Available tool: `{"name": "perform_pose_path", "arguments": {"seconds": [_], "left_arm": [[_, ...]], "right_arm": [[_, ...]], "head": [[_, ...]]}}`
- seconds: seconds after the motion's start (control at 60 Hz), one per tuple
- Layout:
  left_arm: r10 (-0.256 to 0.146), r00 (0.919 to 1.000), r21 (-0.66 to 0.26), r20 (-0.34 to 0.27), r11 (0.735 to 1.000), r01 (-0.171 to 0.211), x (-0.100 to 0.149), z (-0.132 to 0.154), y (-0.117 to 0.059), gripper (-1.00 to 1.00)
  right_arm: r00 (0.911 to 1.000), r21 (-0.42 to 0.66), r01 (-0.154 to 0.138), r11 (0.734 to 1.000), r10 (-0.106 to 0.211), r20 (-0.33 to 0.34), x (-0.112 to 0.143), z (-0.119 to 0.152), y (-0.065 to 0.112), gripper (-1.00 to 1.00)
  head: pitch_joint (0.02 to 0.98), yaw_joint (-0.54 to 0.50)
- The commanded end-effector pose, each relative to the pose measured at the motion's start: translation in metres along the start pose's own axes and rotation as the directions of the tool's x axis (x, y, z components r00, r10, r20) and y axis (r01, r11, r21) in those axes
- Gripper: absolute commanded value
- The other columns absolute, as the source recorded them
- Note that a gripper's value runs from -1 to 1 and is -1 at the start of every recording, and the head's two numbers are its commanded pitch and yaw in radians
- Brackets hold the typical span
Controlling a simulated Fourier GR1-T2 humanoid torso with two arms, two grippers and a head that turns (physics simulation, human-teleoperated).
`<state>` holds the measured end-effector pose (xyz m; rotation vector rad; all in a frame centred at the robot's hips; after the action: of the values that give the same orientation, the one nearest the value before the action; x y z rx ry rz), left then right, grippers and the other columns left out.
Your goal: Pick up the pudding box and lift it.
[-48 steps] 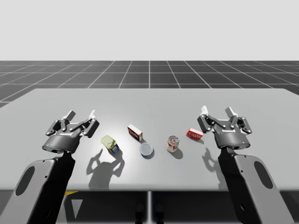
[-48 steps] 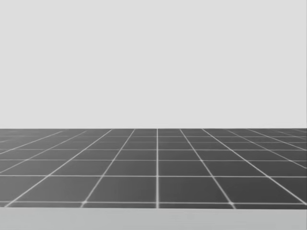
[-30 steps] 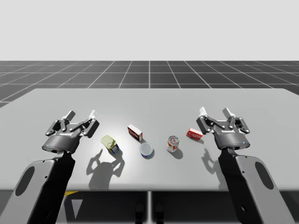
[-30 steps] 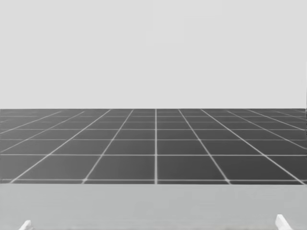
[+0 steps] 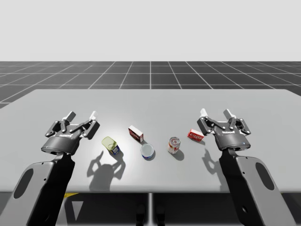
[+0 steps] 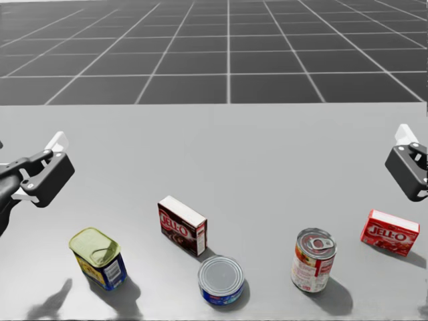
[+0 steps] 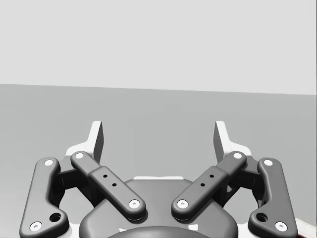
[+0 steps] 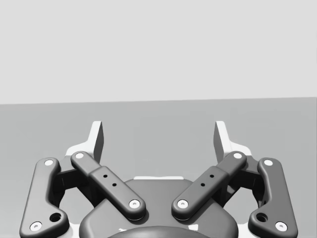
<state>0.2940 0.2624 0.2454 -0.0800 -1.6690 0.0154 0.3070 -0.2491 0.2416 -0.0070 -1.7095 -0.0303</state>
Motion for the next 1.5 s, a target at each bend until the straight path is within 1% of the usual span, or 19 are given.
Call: {"name": "perform_pose_path", "arguments": {"seconds": [0.017,0.2,0.433,0.517,0.567,0.633,0.667,0.75,0.8,0.85,0.867,0.917,0.967,0.983,1.067,1.3,1.317,1.45,1.5], "left_arm": [[-0.005,1.0,-0.008,-0.006,1.0,0.005,0.0,0.0,-0.002,-1.0],[-0.009,0.9999,-0.019,-0.009,1.0,0.009,0.002,0.002,-0.004,-1.0],[-0.015,0.9999,-0.079,-0.004,0.997,0.014,0.014,0.017,-0.019,-1.0],[-0.019,0.9994,-0.118,-0.03,0.993,0.015,0.016,0.022,-0.025,-1.0],[-0.012,0.9961,-0.165,-0.087,0.986,-0.003,0.017,0.023,-0.028,-1.0],[0.003,0.9828,-0.237,-0.185,0.97,-0.047,0.017,0.024,-0.031,-1.0],[-0.027,0.9716,-0.282,-0.235,0.959,-0.042,0.016,0.026,-0.034,-1.0],[-0.068,0.9564,-0.339,-0.284,0.94,-0.034,0.015,0.03,-0.037,-1.0],[-0.111,0.9447,-0.382,-0.308,0.924,-0.016,0.015,0.034,-0.039,-1.0],[-0.129,0.9389,-0.404,-0.319,0.915,-0.012,0.015,0.036,-0.041,-1.0],[-0.144,0.9325,-0.421,-0.331,0.907,-0.01,0.014,0.037,-0.042,-1.0],[-0.152,0.9266,-0.441,-0.344,0.897,-0.017,0.015,0.037,-0.043,-1.0],[-0.157,0.9174,-0.47,-0.366,0.882,-0.036,0.015,0.038,-0.045,-1.0],[-0.175,0.9116,-0.484,-0.372,0.875,-0.03,0.013,0.038,-0.046,-1.0],[-0.18,0.8999,-0.511,-0.397,0.858,-0.054,0.01,0.038,-0.049,-1.0],[-0.234,0.8706,-0.538,-0.433,0.842,-0.041,-0.009,0.028,-0.065,-1.0],[-0.242,0.865,-0.54,-0.44,0.841,-0.04,-0.014,0.026,-0.068,-1.0],[-0.244,0.8539,-0.535,-0.46,0.844,-0.047,-0.027,0.017,-0.076,-1.0],[-0.24,0.8532,-0.533,-0.463,0.845,-0.051,-0.03,0.015,-0.078,-1.0]], "right_arm": [[0.9999,0.003,0.001,1.0,-0.001,-0.011,-0.001,0.0,0.0,-1.0],[0.9997,0.011,-0.004,1.0,0.004,-0.023,-0.003,-0.001,0.002,-1.0],[0.9995,0.008,-0.006,1.0,0.006,-0.029,-0.004,0.0,0.003,-1.0],[0.9992,-0.001,-0.022,1.0,0.022,-0.033,-0.005,0.0,0.003,-1.0],[0.9987,-0.02,-0.033,0.999,0.032,-0.041,-0.006,0.0,0.003,-1.0],[0.9987,-0.024,-0.035,0.999,0.034,-0.04,-0.007,0.0,0.003,-1.0],[0.9986,-0.026,-0.034,0.999,0.033,-0.043,-0.008,0.0,0.003,-1.0],[0.9983,-0.028,-0.038,0.999,0.037,-0.045,-0.009,0.0,0.004,-1.0],[0.998,-0.029,-0.047,0.998,0.045,-0.044,-0.009,0.001,0.006,-1.0],[0.9977,-0.03,-0.053,0.998,0.051,-0.043,-0.009,0.001,0.006,-1.0],[0.9975,-0.031,-0.058,0.998,0.056,-0.042,-0.009,0.001,0.007,-1.0],[0.9973,-0.034,-0.062,0.997,0.061,-0.041,-0.009,0.001,0.007,-1.0],[0.9968,-0.04,-0.072,0.997,0.07,-0.04,-0.01,0.001,0.007,-1.0],[0.9966,-0.043,-0.074,0.996,0.072,-0.039,-0.01,0.001,0.006,-1.0],[0.9962,-0.046,-0.079,0.996,0.077,-0.041,-0.01,0.001,0.006,-1.0],[0.9954,-0.053,-0.089,0.995,0.087,-0.04,-0.011,0.001,0.006,-1.0],[0.9953,-0.052,-0.09,0.995,0.088,-0.041,-0.011,0.001,0.006,-1.0],[0.9953,-0.053,-0.09,0.995,0.088,-0.039,-0.011,0.0,0.005,-1.0],[0.9954,-0.053,-0.09,0.995,0.088,-0.039,-0.011,0.0,0.005,-1.0]], "head": [[0.698,0.08],[0.776,0.13],[0.784,0.14],[0.784,0.14],[0.779,0.14],[0.774,0.14],[0.769,0.14],[0.764,0.13],[0.765,0.13],[0.765,0.13],[0.766,0.14],[0.766,0.14],[0.767,0.14],[0.766,0.14],[0.766,0.14],[0.768,0.13],[0.768,0.13],[0.768,0.13],[0.768,0.13]]}}
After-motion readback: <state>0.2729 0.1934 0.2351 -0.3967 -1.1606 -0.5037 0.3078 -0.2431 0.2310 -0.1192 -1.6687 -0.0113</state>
